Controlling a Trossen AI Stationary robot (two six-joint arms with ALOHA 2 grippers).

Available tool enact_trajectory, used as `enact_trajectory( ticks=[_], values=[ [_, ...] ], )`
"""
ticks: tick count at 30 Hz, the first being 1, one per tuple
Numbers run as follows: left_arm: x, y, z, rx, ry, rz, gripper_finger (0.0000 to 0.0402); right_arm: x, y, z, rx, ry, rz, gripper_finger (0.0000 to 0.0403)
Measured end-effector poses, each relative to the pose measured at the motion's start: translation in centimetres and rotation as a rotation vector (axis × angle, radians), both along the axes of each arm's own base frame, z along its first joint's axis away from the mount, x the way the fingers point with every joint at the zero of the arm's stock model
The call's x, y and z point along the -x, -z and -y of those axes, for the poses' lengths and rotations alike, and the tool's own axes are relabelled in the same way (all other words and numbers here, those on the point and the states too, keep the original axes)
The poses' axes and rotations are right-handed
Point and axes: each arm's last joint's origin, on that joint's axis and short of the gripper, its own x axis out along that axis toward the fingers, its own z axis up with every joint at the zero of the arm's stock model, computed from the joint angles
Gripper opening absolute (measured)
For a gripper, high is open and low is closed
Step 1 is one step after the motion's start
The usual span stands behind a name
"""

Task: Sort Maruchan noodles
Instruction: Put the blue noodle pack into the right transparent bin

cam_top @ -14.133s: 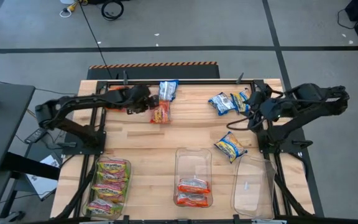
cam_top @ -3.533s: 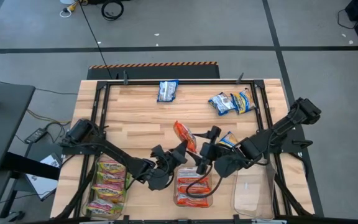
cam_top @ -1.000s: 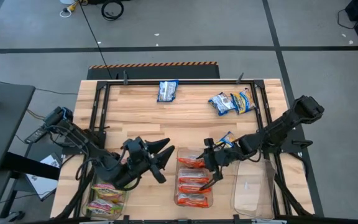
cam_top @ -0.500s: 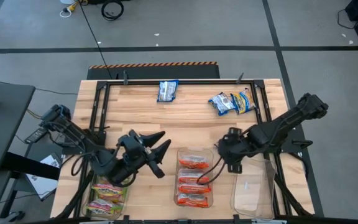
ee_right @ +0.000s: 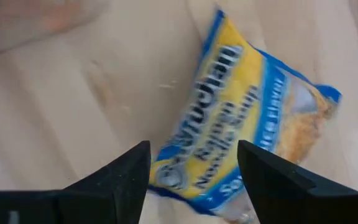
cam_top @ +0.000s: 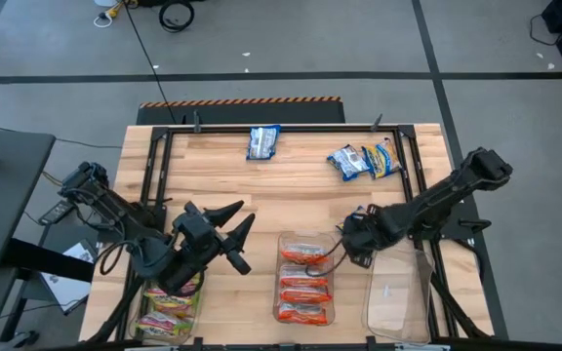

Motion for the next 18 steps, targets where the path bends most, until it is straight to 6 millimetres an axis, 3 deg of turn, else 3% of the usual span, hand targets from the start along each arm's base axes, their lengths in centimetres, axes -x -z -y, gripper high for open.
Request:
enact_trajectory(
  ticks=[10,14,18],
  values=[
    [-0.1,0.2,-0.3,-0.022,-0.026,-0.034,0.0188,-1.7,2.7,2.0,0.07,-0.008,-0.124,0.0221],
    [0.4,0.4,0.3,-0.022,-0.058,-0.064,0.0188,-2.1,3.2,2.0,0.081,0.05,-0.121,0.0178],
    [1.0,0.4,1.1,-0.023,-0.033,-0.067,0.0188,-1.8,2.4,2.0,0.059,0.151,-0.072,0.0104]
  ],
)
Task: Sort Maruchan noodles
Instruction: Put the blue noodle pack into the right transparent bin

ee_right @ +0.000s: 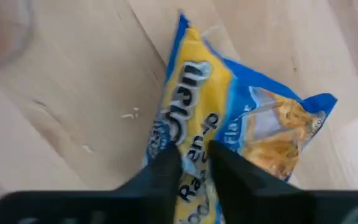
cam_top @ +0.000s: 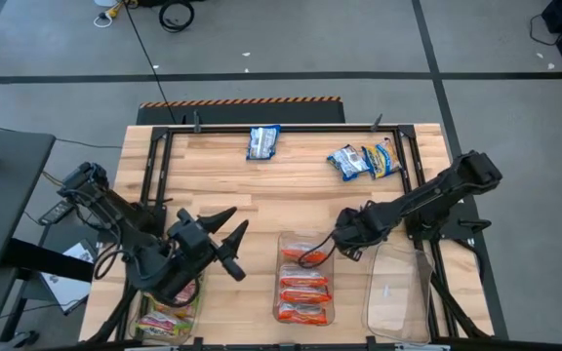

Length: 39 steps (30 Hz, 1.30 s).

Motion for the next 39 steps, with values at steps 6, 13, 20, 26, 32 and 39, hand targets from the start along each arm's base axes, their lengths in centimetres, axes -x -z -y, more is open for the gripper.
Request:
enact_trajectory(
  ticks=[6,13,20,26,32,39],
  values=[
    [0.5,0.0,0.6,0.0,0.024,0.0,0.0188,1.3,-3.6,-0.4,-0.048,0.133,0.129,0.0011],
    [0.4,0.0,0.5,0.005,0.02,0.005,0.0188,3.5,-8.8,-0.2,-0.134,0.311,0.396,0.0007],
    [0.0,0.7,0.6,0.032,0.062,0.046,0.0188,3.6,-8.9,-0.3,-0.183,-0.004,0.316,0.0054],
    [0.0,1.4,0.7,0.055,0.068,0.061,0.0188,1.6,-8.8,-0.5,-0.213,-0.408,0.178,0.0121],
    [0.0,2.2,0.7,0.09,0.067,0.087,0.0188,-1.7,-7.5,1.5,-0.29,-0.629,0.054,0.0218],
    [0.1,3.4,0.9,0.2,0.103,0.168,0.0188,-4.1,-4.9,6.0,-0.344,-0.814,0.009,0.0281]
  ],
)
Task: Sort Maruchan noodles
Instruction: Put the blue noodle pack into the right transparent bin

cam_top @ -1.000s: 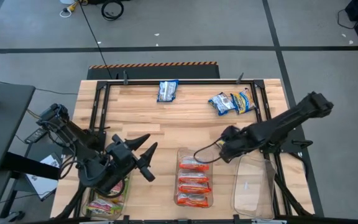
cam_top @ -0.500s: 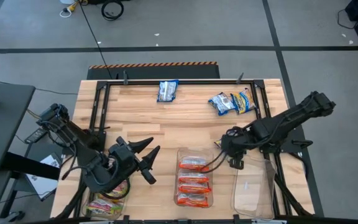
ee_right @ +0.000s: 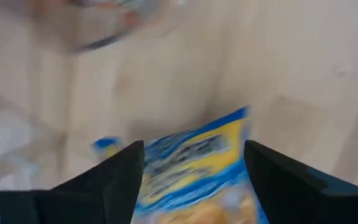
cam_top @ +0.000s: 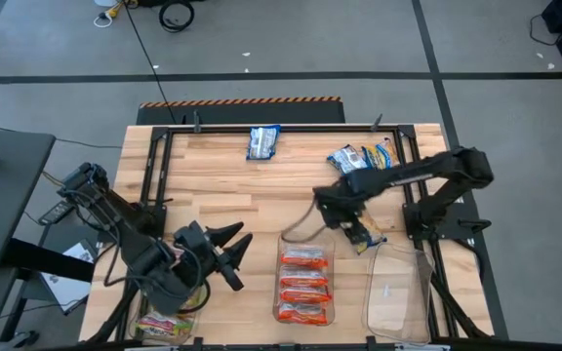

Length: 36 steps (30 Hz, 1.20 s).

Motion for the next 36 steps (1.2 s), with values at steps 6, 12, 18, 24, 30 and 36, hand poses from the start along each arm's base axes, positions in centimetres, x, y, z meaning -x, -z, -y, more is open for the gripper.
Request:
enact_trajectory(
  ticks=[6,12,18,24,30,36],
  values=[
    [-0.4,0.7,-0.6,0.112,0.004,0.072,0.0188,-1.8,3.6,3.7,-0.082,0.096,-0.081,0.0267],
    [-1.0,0.9,-1.3,0.14,-0.023,0.094,0.0188,-2.1,6.6,5.5,-0.129,0.118,-0.19,0.024],
    [-1.6,1.0,-1.9,0.158,0.001,0.083,0.0188,-2.5,7.6,6.1,-0.119,0.131,-0.184,0.0202],
    [-1.9,1.2,-2.3,0.149,-0.004,0.068,0.0188,-2.7,7.5,6.2,-0.086,0.174,-0.176,0.0122],
    [-1.8,1.4,-2.3,0.13,-0.005,0.043,0.0188,-2.0,7.4,6.3,-0.004,0.245,-0.259,0.0011],
    [-1.8,1.6,-2.4,0.117,-0.006,0.028,0.0188,-0.8,4.6,6.0,0.072,0.329,-0.257,0.0007]
  ],
)
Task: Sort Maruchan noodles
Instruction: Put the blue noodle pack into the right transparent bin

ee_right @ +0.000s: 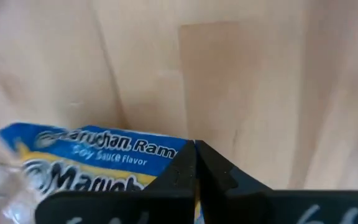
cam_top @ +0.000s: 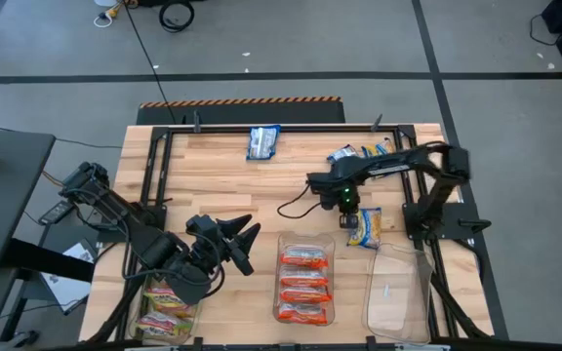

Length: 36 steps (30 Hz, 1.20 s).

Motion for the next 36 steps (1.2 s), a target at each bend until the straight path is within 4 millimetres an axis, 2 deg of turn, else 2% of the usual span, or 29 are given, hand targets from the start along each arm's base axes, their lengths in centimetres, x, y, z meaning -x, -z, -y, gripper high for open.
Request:
enact_trajectory(
  ticks=[4,9,13,17,21,26,33,36],
  values=[
    [0.1,0.2,0.0,-0.015,0.001,-0.019,0.0188,2.3,-4.3,-0.5,0.049,0.131,0.05,0.0007],
    [0.1,0.2,0.0,-0.017,0.011,-0.028,0.0188,6.8,-9.9,-2.2,0.07,0.331,0.159,0.0005],
    [0.0,0.3,-0.1,-0.02,0.014,-0.034,0.0188,10.8,-13.4,-3.7,-0.008,0.521,0.295,0.0005],
    [-0.2,0.4,-0.5,-0.027,0.014,-0.054,0.0188,14.3,-15.9,-4.8,-0.125,0.679,0.443,0.0005],
    [-0.5,0.6,-1.0,-0.026,0.02,-0.074,0.0188,17.2,-17.5,-5.7,-0.257,0.789,0.549,0.0004],
    [-1.1,0.7,-1.6,-0.005,0.053,-0.092,0.0188,19.1,-18.2,-6.5,-0.335,0.866,0.572,0.0004],
    [-1.2,0.7,-1.7,0.003,0.068,-0.097,0.0188,18.7,-18.2,-7.9,-0.369,0.852,0.544,0.0003],
    [-1.2,0.7,-1.6,0.004,0.069,-0.097,0.0188,17.7,-18.5,-8.5,-0.353,0.846,0.623,0.0003]
  ],
)
